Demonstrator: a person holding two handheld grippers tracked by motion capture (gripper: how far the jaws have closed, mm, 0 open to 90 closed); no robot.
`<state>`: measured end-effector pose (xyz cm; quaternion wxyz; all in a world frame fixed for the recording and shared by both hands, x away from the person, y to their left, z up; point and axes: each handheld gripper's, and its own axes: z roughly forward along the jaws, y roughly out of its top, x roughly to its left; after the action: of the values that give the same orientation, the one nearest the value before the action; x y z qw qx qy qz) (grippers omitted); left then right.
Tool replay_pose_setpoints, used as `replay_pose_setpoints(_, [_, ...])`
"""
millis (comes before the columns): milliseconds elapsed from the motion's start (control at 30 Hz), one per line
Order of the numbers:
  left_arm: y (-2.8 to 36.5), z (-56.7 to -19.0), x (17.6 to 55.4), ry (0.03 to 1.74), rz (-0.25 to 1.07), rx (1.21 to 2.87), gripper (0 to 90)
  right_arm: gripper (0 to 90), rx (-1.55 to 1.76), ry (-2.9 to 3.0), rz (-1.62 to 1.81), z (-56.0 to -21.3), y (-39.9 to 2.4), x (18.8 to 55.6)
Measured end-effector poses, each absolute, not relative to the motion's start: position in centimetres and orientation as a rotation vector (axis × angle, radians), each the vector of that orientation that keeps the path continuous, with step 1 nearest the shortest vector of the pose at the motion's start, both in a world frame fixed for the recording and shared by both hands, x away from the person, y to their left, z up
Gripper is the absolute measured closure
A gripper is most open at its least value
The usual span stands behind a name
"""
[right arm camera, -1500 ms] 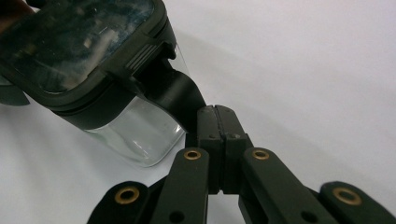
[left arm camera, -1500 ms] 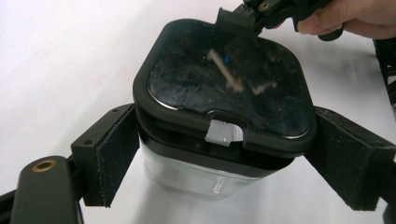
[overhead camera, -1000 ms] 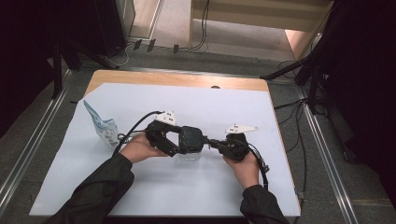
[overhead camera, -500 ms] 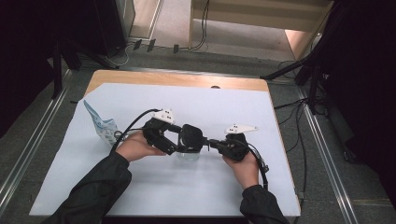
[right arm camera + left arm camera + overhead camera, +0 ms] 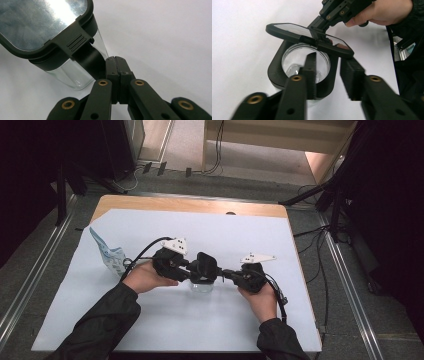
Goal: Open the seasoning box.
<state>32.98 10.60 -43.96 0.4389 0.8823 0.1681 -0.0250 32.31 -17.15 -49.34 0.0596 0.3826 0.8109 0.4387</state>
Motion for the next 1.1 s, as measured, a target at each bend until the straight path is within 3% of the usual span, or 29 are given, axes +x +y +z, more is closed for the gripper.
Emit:
replay_pose_setpoints(167, [10.3, -43.7, 33.1, 0.438, -0.055, 2.175, 80.2, 90.0, 1.163, 2.453, 1.325, -49.3, -17.1, 32.3])
replay_pose_setpoints(433, [8.9, -43.0, 33.3, 0.451, -0.045, 2.164, 87.0, 90.0, 1.168, 2.446, 1.336, -49.2, -17.2, 32.1])
replay_pose_setpoints(1100, [5.7, -43.5, 34.1, 0.465, -0.080, 2.194, 88.4, 90.0, 1.168, 2.443, 1.356, -48.8, -17.4, 31.6])
